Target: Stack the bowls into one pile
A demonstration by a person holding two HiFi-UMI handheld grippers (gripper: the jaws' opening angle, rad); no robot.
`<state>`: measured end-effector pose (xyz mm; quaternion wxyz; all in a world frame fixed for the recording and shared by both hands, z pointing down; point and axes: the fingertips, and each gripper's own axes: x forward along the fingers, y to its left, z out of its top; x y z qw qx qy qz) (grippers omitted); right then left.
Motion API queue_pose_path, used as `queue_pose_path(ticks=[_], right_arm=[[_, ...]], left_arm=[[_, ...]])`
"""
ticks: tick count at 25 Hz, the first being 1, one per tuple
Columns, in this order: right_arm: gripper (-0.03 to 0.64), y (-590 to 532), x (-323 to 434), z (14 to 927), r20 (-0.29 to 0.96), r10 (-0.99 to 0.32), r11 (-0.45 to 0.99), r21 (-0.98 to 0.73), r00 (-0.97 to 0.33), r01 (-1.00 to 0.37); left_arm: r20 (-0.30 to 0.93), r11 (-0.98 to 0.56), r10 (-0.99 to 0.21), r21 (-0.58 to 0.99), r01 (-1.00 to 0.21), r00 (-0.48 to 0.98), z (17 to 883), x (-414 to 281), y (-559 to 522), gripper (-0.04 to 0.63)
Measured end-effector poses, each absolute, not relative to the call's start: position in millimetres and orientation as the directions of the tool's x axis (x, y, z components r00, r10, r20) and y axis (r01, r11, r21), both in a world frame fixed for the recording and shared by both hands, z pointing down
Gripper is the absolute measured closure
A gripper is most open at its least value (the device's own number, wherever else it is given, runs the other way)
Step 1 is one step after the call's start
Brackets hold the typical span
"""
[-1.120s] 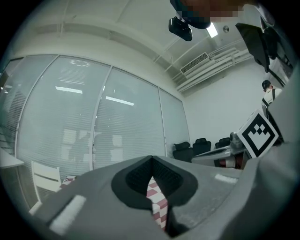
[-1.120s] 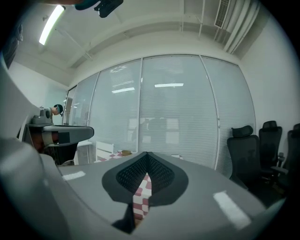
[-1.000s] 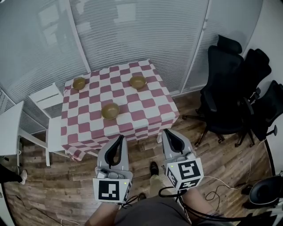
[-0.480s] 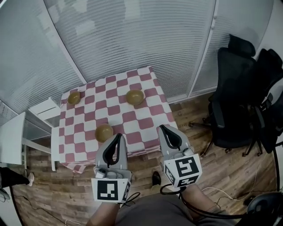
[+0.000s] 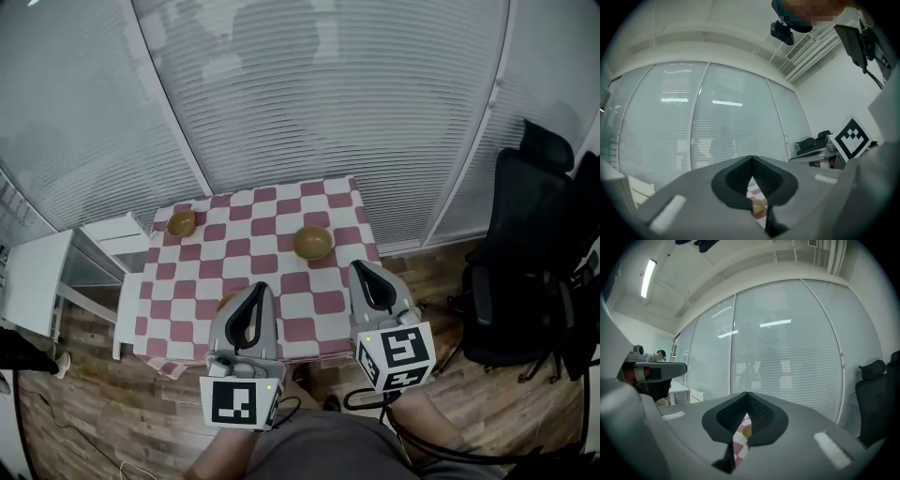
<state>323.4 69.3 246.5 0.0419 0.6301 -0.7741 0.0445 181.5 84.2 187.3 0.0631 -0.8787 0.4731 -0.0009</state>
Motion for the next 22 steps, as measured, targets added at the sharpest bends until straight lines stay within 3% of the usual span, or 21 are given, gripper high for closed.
queue_pose_path(ticks=[8,22], right_arm=[[0.589,2,324,265,0.167,-0.966,0.197,-0.007,-0.195,-0.98],[0.587,-93,341,423,0.453,-0.883,0.083,-0.105,-0.121,-0.991]], left_arm=[[-0.037,-0.543,-0.837,-0.07,-0.837,0.546,208,178,14,0.595],[0.184,-0.607,-0.771,0.078,-0.791,0.61,321,197,-96,0.595]])
